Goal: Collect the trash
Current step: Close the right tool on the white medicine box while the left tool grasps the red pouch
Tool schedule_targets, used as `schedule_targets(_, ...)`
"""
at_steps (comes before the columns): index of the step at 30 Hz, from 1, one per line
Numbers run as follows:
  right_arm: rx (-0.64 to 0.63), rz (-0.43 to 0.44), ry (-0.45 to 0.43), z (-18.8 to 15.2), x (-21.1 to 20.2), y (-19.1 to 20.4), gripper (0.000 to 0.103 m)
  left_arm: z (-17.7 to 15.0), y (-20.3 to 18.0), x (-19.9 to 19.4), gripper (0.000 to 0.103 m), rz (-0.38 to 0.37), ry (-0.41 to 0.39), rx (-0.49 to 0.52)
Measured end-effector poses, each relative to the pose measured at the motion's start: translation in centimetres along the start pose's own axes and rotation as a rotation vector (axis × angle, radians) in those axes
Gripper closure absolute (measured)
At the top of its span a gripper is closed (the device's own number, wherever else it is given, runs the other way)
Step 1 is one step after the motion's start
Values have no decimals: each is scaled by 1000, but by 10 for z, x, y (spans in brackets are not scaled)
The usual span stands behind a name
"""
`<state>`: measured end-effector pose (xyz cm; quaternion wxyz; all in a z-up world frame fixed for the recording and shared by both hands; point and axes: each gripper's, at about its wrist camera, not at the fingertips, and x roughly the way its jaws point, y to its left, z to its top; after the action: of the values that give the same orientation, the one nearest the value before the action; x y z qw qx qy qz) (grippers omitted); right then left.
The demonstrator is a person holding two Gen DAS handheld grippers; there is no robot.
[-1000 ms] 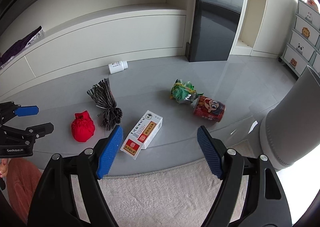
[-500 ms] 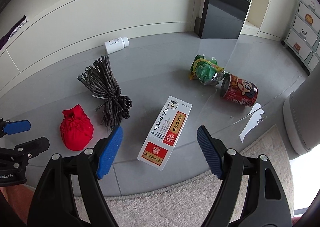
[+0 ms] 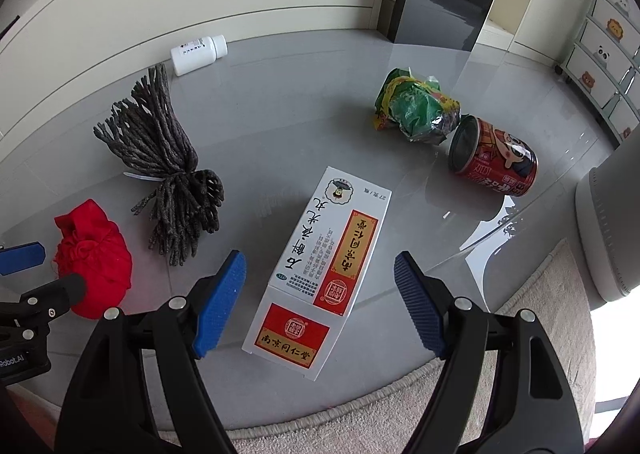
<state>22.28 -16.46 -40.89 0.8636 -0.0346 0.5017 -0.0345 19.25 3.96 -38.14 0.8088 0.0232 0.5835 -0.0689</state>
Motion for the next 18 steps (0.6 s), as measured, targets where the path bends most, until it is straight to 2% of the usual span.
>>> schedule_targets(2,-1,-4,14,-2,6,0,29,-1,-2,6,37,4,14,9)
schedule_targets(6,0,-2,31,-5,11,-2,30,-1,-7,14,39,17,23,35)
schedule_targets(8,3,1,36,-5,11,-5,35,-1,-9,15,39,20,20,44)
schedule_targets(11,10,17,55,-4,13,-10,53,0,-11,17,42,17,19,45)
schedule_targets(18,7,17,60,-8,10,-15,55,-1,-19,19,50,33,13,81)
